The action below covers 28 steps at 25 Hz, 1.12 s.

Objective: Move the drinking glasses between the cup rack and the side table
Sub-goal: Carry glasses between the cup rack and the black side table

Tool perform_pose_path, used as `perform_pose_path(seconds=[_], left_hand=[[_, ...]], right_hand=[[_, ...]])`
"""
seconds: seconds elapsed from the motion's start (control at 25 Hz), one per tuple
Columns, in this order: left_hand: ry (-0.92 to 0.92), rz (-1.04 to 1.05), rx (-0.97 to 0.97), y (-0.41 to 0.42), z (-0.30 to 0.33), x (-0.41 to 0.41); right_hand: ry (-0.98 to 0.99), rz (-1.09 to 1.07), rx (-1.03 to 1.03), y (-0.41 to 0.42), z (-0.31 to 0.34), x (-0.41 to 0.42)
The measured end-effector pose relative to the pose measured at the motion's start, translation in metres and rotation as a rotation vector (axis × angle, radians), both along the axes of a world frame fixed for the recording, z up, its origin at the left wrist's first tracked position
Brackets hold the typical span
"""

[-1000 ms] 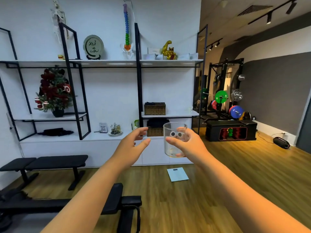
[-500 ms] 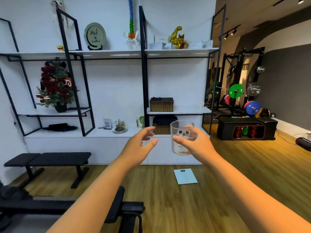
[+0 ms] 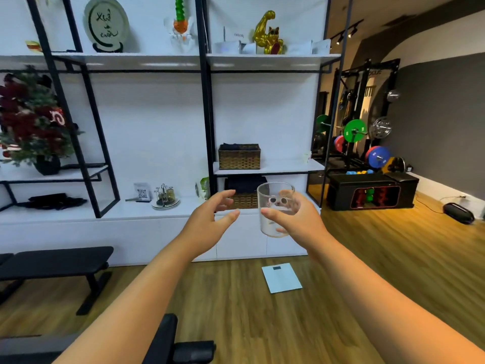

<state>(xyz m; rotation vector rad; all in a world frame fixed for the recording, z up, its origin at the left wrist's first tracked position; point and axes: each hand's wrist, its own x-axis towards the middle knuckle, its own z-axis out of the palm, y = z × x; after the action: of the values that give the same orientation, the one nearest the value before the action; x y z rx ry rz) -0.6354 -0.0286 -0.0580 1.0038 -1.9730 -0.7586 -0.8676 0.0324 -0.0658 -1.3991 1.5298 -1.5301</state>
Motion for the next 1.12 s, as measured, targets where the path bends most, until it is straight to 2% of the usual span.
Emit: perform_pose_path(seconds=[0.28, 0.56, 0.76, 1.12], left_hand=[[0.0, 0.032, -0.016, -0.11, -0.002, -0.035], [0.011, 0.123, -0.006, -0.213, -0.005, -0.095], [0.084, 0.219, 0.018, -0.286, -0.006, -0.139], [0.079, 0.289, 0.063, -0.391, -0.028, -0.166]], right_hand=[[0.015, 0.029, -0.014, -0.114, 0.0, -0.033], [0.027, 0.156, -0.018, -0.236, -0.007, -0.092], [0.038, 0.248, -0.017, -0.323, -0.007, -0.147], [-0.023, 0.317, 0.022, -0.451, -0.026, -0.187]])
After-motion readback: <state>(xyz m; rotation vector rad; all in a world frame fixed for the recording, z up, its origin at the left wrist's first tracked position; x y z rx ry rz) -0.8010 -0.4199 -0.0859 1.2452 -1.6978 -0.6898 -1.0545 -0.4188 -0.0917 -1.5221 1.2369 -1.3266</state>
